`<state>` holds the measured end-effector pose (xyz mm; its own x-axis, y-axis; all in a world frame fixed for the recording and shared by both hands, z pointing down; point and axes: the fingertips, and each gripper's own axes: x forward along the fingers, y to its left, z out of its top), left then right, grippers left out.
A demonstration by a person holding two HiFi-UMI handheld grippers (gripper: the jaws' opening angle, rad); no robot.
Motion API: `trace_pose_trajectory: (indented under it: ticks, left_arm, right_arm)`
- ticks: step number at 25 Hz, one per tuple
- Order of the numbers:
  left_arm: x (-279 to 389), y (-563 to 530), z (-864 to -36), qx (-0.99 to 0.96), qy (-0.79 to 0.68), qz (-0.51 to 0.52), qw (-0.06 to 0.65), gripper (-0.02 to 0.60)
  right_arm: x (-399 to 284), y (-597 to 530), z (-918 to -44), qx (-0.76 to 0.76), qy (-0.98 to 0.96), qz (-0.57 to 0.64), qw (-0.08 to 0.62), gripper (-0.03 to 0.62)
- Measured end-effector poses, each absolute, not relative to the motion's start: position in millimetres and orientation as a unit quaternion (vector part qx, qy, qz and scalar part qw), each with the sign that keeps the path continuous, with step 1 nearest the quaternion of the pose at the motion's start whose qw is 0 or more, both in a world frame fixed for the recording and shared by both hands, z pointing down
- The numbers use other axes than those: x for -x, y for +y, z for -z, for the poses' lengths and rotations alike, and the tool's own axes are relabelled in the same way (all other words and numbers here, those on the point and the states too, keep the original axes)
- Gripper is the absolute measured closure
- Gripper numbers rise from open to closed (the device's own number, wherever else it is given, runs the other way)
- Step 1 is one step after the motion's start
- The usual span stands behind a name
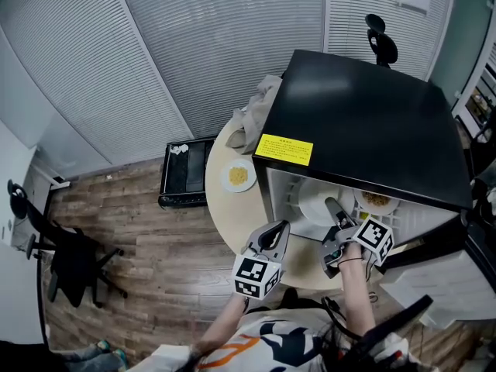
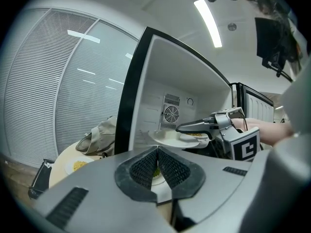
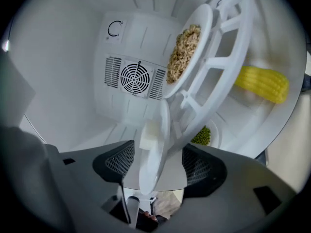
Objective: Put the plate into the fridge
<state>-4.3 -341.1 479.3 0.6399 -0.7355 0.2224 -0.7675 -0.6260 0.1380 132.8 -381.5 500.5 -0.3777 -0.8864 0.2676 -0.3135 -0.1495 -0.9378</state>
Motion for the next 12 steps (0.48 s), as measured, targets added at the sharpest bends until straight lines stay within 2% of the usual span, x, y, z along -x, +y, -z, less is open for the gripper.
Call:
trace_pose_trajectory:
  ticks: [4,12]
  left_arm:
    - [6.9,-336.2,-476.1,-0.9,-0.417,-0.069,0.109,0.569]
    - [12.2,-314.1,-468.9,-0.906,-0.406,-0.064,0.104,0.569]
  right_arm:
    - [-135.1,-364.5,-493.5,0.498,0.614,0.56,0.248,0.299]
    - [-127.9,-327.7,-483.4,0.521,0.65,0.517,0.198,0.299]
